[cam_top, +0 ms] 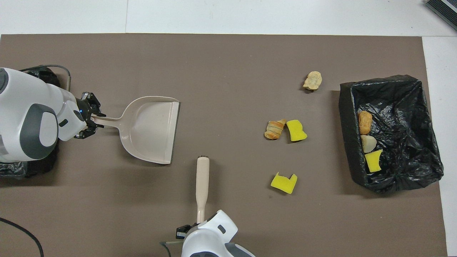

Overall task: Sweep and dump trash in bin
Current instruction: 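Grasp the brush handle with the right gripper and lift it, then move the brush beyond the remaining trash with the right gripper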

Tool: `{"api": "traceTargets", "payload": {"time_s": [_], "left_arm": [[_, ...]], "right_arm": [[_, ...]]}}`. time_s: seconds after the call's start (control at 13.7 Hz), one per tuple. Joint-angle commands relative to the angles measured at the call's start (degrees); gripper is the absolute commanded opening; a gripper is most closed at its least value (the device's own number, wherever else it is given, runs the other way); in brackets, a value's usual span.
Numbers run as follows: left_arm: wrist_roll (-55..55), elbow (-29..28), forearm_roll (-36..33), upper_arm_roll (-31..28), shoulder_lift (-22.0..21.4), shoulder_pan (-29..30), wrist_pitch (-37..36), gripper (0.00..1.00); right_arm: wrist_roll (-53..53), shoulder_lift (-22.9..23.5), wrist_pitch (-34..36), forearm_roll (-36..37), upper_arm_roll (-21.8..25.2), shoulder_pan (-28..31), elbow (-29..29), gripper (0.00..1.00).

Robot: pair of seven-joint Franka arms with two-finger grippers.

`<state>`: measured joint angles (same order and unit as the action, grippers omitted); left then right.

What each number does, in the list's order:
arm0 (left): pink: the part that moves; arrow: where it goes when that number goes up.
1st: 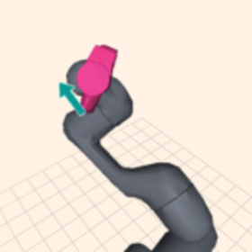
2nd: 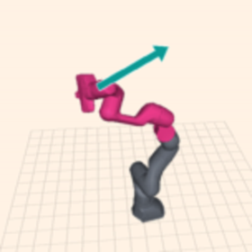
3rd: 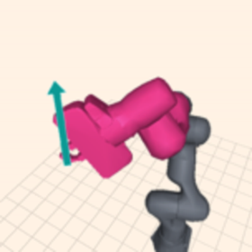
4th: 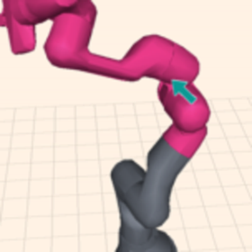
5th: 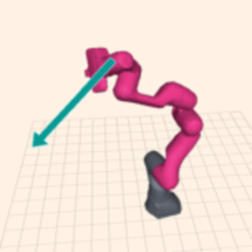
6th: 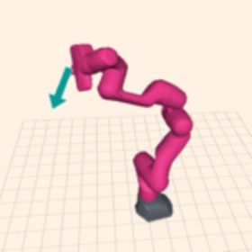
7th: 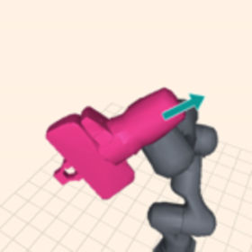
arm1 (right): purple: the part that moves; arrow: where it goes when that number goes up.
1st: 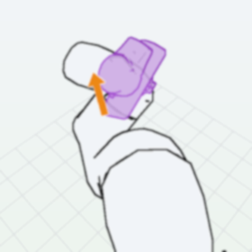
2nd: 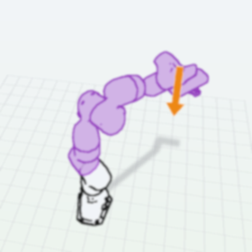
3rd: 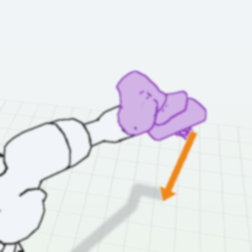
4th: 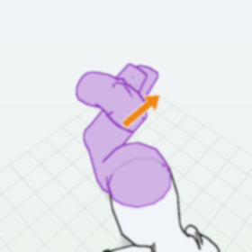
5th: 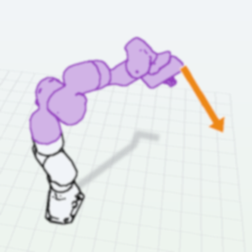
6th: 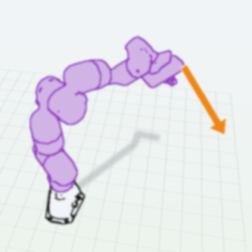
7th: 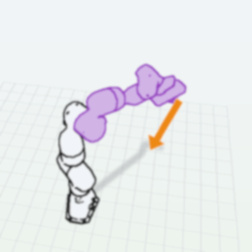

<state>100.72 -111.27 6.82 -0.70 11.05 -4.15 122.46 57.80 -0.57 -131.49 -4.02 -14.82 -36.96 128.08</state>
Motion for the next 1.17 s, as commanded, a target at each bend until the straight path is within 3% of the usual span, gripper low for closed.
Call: {"api": "traceTargets", "payload": {"time_s": [0.0, 0.22, 0.44, 0.66, 0.8, 0.95, 1.09], "left_arm": [[-2.6, 0.5, 1.8, 0.1, -0.7, -0.9, -2.5, 0.00], [-10.0, 0.4, 1.9, 0.0, -0.7, -5.1, -1.5, 0.00], [-18.0, -0.1, 2.1, 0.0, -0.7, -9.7, -0.9, 0.00], [-25.3, -2.0, 2.1, 0.0, -0.8, -14.6, 1.2, 0.00], [-28.0, -2.7, 2.1, -0.1, -1.2, -17.3, 1.4, 0.00], [-30.5, -3.5, 2.1, -0.1, -1.6, -19.1, 1.6, 0.00], [-32.4, -5.3, 2.1, -0.1, -2.7, -20.4, 1.7, 0.00]], "right_arm": [[-6.4, -8.3, 9.5, -0.8, -0.4, 7.4, 2.9, 0.00], [-13.6, -10.3, 12.0, 0.1, -0.4, 17.2, 4.5, 0.00], [-26.2, -3.6, 12.0, 6.5, -0.4, 27.7, -1.5, 0.00], [-35.8, 2.7, 11.9, 13.5, -0.4, 34.6, -8.8, 0.00], [-41.0, 8.9, 11.2, 16.2, -0.2, 37.5, -14.8, 0.00], [-43.3, 14.5, 11.7, 25.4, -0.5, 39.7, -21.0, 0.00], [-46.8, 17.5, 12.5, 28.8, -0.3, 40.7, -25.7, 0.00]]}}
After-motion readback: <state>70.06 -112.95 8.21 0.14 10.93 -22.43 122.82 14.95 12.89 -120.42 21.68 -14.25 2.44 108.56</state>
